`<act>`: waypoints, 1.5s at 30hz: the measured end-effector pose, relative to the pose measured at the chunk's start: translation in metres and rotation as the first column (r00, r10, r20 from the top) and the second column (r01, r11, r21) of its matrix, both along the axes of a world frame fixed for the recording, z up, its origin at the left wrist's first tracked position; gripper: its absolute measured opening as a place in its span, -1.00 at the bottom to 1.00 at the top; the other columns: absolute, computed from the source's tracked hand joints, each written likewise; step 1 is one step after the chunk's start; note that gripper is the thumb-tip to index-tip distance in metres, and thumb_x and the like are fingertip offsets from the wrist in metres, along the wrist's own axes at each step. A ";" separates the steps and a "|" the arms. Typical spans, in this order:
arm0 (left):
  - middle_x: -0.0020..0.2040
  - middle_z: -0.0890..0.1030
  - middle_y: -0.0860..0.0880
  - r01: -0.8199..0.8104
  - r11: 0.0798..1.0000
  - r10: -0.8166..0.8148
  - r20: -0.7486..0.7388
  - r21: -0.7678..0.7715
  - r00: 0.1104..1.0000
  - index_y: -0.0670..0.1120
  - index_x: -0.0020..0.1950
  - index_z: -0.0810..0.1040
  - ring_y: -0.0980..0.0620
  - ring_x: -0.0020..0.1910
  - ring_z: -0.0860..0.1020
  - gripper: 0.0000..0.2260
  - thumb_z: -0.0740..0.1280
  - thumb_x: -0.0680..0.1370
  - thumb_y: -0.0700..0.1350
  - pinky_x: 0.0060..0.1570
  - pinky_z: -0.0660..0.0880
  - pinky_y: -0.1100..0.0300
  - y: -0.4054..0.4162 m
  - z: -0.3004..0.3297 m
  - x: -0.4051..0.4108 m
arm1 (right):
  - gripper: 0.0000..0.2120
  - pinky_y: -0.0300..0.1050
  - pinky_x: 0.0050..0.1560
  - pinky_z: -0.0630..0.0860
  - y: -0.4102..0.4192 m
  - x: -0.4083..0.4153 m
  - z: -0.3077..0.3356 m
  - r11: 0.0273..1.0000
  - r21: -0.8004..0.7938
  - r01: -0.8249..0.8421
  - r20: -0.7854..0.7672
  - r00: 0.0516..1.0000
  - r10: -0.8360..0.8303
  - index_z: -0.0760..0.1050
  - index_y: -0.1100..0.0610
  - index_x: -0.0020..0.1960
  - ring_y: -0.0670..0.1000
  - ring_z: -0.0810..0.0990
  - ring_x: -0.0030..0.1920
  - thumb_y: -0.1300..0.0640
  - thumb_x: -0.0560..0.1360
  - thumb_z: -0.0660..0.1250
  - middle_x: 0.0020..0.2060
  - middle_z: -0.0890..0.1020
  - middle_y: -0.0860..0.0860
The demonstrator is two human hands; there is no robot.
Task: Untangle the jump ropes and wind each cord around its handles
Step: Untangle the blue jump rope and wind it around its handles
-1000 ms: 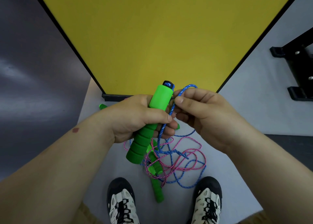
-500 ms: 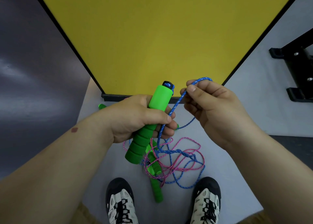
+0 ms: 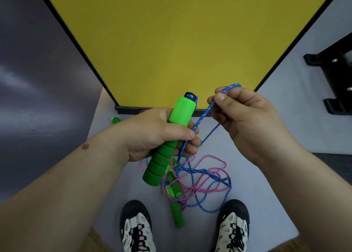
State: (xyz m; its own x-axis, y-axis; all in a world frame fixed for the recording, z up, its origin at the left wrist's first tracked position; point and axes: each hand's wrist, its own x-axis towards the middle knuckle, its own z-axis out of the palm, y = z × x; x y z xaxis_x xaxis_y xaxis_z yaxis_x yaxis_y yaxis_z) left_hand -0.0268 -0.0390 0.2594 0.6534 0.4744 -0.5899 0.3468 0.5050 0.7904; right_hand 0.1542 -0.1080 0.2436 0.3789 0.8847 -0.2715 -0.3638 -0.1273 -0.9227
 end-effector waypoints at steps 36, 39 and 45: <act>-0.14 0.70 -0.20 0.009 1.000 -0.009 0.013 -0.011 1.000 -0.26 0.06 0.53 -0.08 -0.23 0.68 -0.89 0.35 0.55 -0.34 -0.22 0.61 0.16 0.000 0.001 -0.001 | -0.92 -0.12 -0.04 0.53 -0.003 -0.008 -0.003 0.992 -0.038 -0.120 0.049 0.991 0.122 0.62 0.12 -0.13 -0.01 0.62 -0.17 0.28 0.50 0.42 -0.22 0.68 0.02; -0.13 0.70 -0.21 0.019 1.000 -0.019 0.010 -0.003 1.000 -0.27 0.06 0.52 -0.08 -0.22 0.68 -0.89 0.35 0.55 -0.35 -0.21 0.61 0.14 0.000 0.000 -0.001 | -0.96 -0.17 -0.06 0.55 -0.001 -0.003 -0.002 1.000 -0.019 -0.018 0.025 1.000 0.018 0.62 0.18 -0.06 0.01 0.61 -0.15 0.28 0.52 0.39 -0.21 0.68 0.05; -0.15 0.69 -0.20 0.012 1.000 -0.012 0.009 0.009 1.000 -0.26 0.04 0.53 -0.08 -0.24 0.68 -0.91 0.35 0.55 -0.35 -0.26 0.60 0.18 -0.001 0.001 -0.001 | -0.95 -0.13 -0.03 0.55 -0.003 -0.005 -0.001 0.995 -0.052 -0.089 -0.051 0.995 0.086 0.60 0.17 -0.10 0.00 0.61 -0.14 0.24 0.53 0.38 -0.13 0.68 0.06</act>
